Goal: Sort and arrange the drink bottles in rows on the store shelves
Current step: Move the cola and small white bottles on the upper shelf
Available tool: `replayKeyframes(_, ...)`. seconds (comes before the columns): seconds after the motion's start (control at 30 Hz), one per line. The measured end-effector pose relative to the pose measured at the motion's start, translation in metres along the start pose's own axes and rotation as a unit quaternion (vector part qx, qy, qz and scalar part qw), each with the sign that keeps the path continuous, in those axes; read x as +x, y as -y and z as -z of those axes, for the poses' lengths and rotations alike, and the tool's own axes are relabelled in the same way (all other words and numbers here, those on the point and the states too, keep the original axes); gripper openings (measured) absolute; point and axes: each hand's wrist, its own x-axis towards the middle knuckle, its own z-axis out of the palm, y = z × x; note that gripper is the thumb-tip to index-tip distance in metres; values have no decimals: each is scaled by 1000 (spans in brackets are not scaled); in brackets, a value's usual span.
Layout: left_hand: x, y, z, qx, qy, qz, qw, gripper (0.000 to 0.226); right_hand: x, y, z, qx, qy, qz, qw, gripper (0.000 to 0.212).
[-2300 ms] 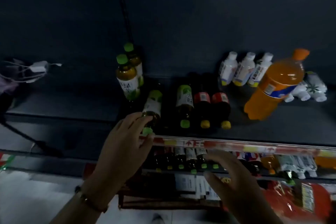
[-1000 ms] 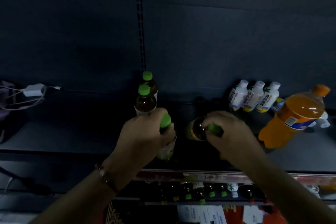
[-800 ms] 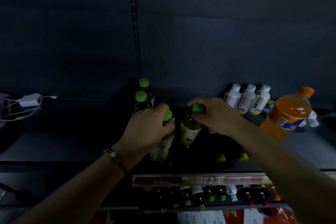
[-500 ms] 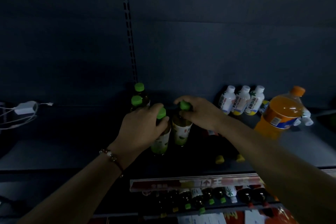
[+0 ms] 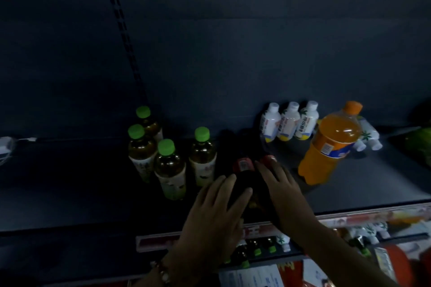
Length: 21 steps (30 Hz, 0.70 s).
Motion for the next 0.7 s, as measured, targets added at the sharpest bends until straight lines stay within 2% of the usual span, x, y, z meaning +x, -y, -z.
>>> replayKeyframes(0.07, 16, -16, -28, -31, 61, 32, 997, 74, -10, -29, -16, -26, 64, -59, 996, 101)
replayKeyframes(0.1, 24, -22, -39, -55, 74, 55, 994, 76, -12, -40, -23, -6, 70, -63, 996, 102)
replayKeyframes(0.2, 41, -29, -77, -114, 102, 119, 981, 68, -15, -54, -33, 79, 55, -60, 994, 98)
replayKeyframes(0.3, 44, -28, -97, -126, 82, 134, 979, 61, -15, -47, -35, 112, 14, -76, 991, 89)
replayKeyframes(0.4, 46, -31, -98, -132, 94, 149, 975, 60, -13, -41, -36, 135, -14, -66, 989, 81)
replayKeyframes(0.57, 50, -35, -76, -132, 147, 187, 962, 55, -20, -45, -21, 166, -5, -74, 983, 77)
replayKeyframes(0.7, 37, -40, -44, -141, 126, 188, 964, 31, -34, -50, 16, 175, 3, -54, 983, 67)
